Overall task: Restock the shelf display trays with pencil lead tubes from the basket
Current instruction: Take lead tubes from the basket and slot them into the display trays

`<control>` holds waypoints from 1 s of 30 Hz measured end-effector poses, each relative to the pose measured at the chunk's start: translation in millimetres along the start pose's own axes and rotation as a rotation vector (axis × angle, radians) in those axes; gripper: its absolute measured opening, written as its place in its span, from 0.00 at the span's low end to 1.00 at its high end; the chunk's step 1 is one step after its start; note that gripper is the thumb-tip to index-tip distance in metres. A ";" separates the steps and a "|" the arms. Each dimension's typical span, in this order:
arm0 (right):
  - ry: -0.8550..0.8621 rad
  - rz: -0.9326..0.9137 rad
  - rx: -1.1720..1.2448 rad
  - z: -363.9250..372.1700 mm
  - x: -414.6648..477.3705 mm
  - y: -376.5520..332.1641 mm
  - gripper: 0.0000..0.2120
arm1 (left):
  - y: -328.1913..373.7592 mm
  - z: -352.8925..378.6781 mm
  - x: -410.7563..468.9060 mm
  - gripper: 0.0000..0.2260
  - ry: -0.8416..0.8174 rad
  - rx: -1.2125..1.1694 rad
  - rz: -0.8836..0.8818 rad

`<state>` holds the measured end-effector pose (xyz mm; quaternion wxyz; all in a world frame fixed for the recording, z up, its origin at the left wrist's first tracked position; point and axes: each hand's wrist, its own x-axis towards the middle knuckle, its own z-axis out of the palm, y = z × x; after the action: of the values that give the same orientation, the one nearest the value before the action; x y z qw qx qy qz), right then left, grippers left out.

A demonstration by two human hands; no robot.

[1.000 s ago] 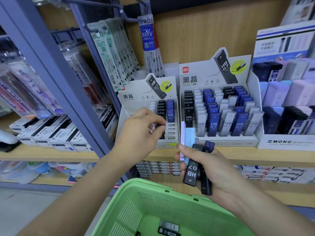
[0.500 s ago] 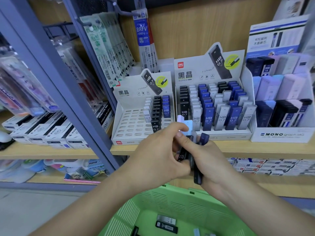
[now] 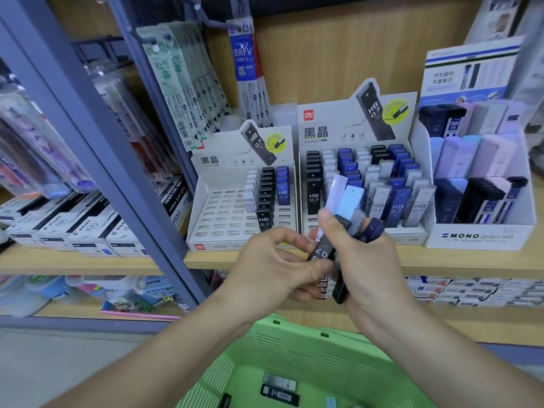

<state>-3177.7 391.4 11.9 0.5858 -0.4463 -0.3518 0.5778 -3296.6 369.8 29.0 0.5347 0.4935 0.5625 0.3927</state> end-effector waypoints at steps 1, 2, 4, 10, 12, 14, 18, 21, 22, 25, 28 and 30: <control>0.012 -0.010 -0.016 -2.0 1.0 -2.1 0.08 | -0.6 0.9 1.5 0.12 0.026 0.007 0.025; 0.013 -0.023 -0.024 -4.7 2.6 -4.5 0.08 | 0.0 0.4 2.7 0.10 0.057 0.018 0.054; 0.001 -0.047 -0.047 -11.5 6.4 -9.9 0.07 | 3.0 -5.0 5.2 0.04 0.123 0.033 0.123; -0.209 -0.005 -0.101 -14.8 8.1 -7.8 0.06 | 20.8 -33.4 6.3 0.07 0.239 0.057 0.285; -0.266 0.054 -0.089 -11.9 6.2 -4.1 0.07 | 32.0 -50.3 7.4 0.07 0.404 -0.005 0.347; -0.282 0.097 -0.097 -11.5 6.1 -1.1 0.08 | 41.3 -76.1 17.2 0.06 0.591 0.092 0.430; -0.302 0.110 -0.092 -12.9 8.0 1.0 0.10 | 39.9 -107.0 54.4 0.08 0.774 0.561 0.446; -0.299 0.122 -0.099 -13.3 9.0 2.6 0.13 | 29.4 -110.2 84.0 0.09 0.755 0.721 0.446; -0.304 0.125 -0.095 -13.1 9.0 3.0 0.13 | 26.6 -111.2 92.0 0.08 0.750 0.745 0.438; -0.312 0.139 -0.083 -12.6 8.0 3.3 0.14 | 18.6 -112.9 107.9 0.09 0.746 0.750 0.412; -0.310 0.153 -0.077 -12.3 8.3 4.7 0.15 | 14.1 -112.2 114.7 0.10 0.717 0.770 0.433; -0.315 0.159 -0.082 -11.7 8.7 5.9 0.15 | 14.7 -112.2 118.4 0.10 0.669 0.797 0.458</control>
<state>-3168.3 398.3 1.4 0.4569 -0.4002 -0.4263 0.6703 -3398.6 497.9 31.3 0.0010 0.6153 0.6845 0.3910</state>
